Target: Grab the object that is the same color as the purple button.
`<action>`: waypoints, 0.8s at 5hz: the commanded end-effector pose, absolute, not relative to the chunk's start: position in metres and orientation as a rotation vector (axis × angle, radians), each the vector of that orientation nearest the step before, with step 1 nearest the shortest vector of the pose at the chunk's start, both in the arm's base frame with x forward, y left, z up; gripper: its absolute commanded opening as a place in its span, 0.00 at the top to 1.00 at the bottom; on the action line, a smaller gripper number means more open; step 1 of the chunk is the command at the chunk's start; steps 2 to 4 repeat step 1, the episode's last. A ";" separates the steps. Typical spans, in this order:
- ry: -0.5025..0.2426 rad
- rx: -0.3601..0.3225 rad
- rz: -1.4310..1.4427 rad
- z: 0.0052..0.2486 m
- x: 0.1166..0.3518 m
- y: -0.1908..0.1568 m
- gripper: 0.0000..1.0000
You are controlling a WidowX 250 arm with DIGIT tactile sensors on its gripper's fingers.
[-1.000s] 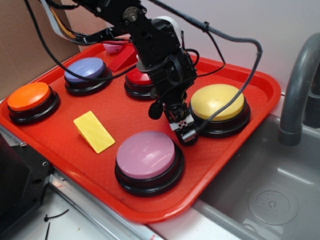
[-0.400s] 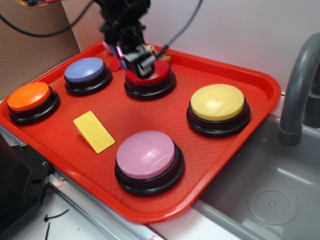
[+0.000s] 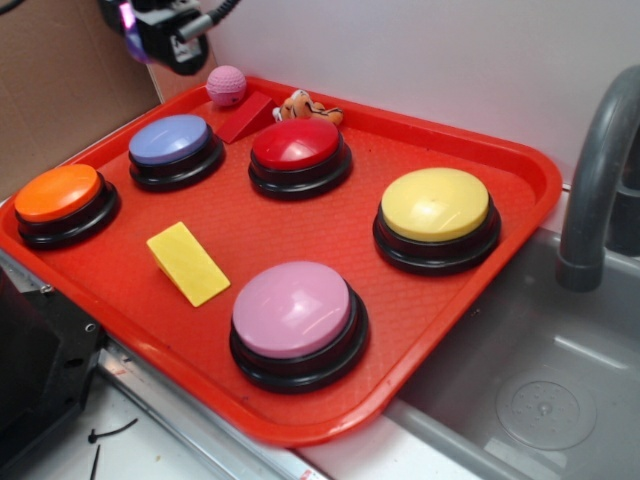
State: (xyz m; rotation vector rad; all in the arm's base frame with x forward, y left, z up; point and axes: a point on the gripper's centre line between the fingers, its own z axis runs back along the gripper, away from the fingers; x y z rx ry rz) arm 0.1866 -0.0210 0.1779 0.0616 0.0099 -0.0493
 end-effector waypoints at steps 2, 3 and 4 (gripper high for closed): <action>-0.024 0.063 0.031 0.192 0.188 -0.003 1.00; -0.024 0.063 0.031 0.192 0.188 -0.003 1.00; -0.024 0.063 0.031 0.192 0.188 -0.003 1.00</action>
